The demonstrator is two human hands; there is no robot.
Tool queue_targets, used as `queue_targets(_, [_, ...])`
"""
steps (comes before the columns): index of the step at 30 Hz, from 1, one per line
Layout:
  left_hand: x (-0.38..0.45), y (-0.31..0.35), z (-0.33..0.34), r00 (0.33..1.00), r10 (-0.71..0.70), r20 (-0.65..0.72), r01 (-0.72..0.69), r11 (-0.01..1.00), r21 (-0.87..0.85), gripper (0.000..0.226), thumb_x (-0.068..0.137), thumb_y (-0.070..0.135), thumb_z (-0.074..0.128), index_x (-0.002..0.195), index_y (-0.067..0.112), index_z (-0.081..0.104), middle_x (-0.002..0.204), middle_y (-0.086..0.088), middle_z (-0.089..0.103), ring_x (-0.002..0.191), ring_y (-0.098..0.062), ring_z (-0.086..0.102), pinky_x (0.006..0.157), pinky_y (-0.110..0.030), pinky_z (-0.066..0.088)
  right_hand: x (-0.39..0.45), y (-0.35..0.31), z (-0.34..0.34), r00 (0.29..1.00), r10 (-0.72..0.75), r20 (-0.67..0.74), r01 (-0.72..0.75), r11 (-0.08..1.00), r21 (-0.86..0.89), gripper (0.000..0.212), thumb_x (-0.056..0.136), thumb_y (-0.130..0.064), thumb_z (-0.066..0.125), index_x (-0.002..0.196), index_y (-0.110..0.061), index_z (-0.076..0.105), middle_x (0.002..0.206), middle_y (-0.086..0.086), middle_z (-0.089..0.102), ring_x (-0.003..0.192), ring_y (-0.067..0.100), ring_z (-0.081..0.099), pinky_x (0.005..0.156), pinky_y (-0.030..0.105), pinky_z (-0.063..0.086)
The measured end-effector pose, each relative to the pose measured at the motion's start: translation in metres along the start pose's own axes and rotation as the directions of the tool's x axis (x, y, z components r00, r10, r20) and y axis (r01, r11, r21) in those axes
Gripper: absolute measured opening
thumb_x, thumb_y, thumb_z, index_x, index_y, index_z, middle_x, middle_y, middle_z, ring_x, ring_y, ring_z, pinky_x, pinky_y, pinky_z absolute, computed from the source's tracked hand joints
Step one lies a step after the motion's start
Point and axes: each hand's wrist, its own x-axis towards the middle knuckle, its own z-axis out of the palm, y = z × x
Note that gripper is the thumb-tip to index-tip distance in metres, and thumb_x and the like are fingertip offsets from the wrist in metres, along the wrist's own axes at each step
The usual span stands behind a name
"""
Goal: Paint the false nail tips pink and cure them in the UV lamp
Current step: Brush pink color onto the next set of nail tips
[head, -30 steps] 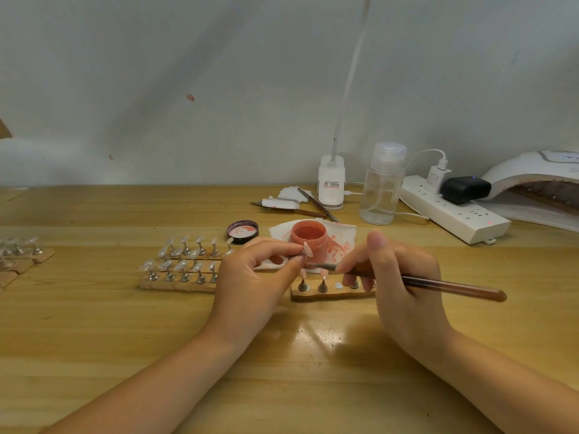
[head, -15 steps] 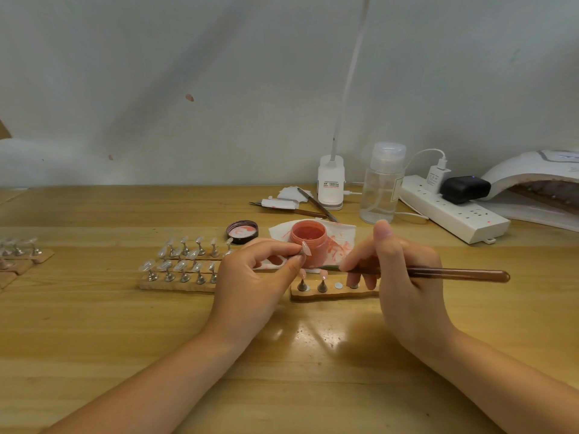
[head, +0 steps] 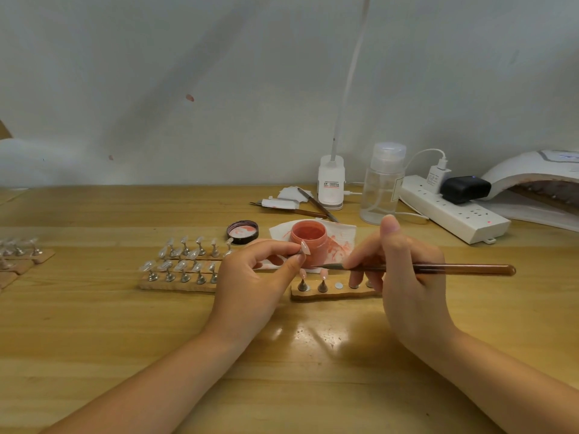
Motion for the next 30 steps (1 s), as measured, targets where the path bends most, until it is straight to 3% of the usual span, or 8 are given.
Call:
queue_targets(7, [0.0002,0.0012,0.0000,1.000,0.002,0.022,-0.003,1.000,0.003,0.020,0.075,0.012,0.071,0.080,0.032,0.069,0.081,0.010,0.069,0.078,0.000,0.059,0.070,-0.009,0.041,0.0034,-0.0007,0.0055,0.994,-0.086,0.063,0.092,0.992,-0.090,0.039,0.091,-0.030,0.035,0.068,-0.017,0.064,0.057,-0.014,0.059,0.053,-0.004,0.056,0.052,0.003,0.036])
queue_targets(13, [0.0001,0.0020,-0.0007,1.000,0.002,0.023,-0.002,1.000,-0.003,0.022,0.075,0.011,0.070,0.079,0.033,0.069,0.081,0.009,0.069,0.077,-0.002,0.058,0.069,-0.008,0.040,0.0006,0.0004,0.0007,0.998,-0.043,0.041,0.044,0.999,-0.023,0.049,0.089,-0.037,0.033,0.059,-0.015,0.064,0.050,-0.007,0.058,0.046,0.003,0.053,0.049,0.007,0.035])
queue_targets(21, [0.0001,0.0021,0.0005,1.000,0.020,0.004,-0.020,1.000,0.012,0.024,0.074,0.008,0.072,0.077,0.032,0.068,0.079,0.010,0.069,0.075,0.000,0.058,0.065,-0.007,0.040,0.0041,0.0002,0.0047,0.991,-0.107,0.083,0.115,0.989,-0.093,0.037,0.092,-0.027,0.034,0.071,-0.019,0.064,0.057,-0.017,0.058,0.054,-0.006,0.056,0.054,0.002,0.037])
queue_targets(30, [-0.0004,0.0043,0.0008,1.000,0.008,-0.011,-0.008,1.000,-0.013,0.030,0.073,0.007,0.072,0.072,0.036,0.066,0.075,0.017,0.068,0.069,0.006,0.056,0.062,-0.005,0.040,0.0013,-0.0015,0.0017,0.999,-0.034,0.031,0.035,0.999,-0.008,0.047,0.089,-0.037,0.034,0.059,-0.017,0.064,0.051,-0.010,0.060,0.047,0.002,0.054,0.049,0.006,0.035])
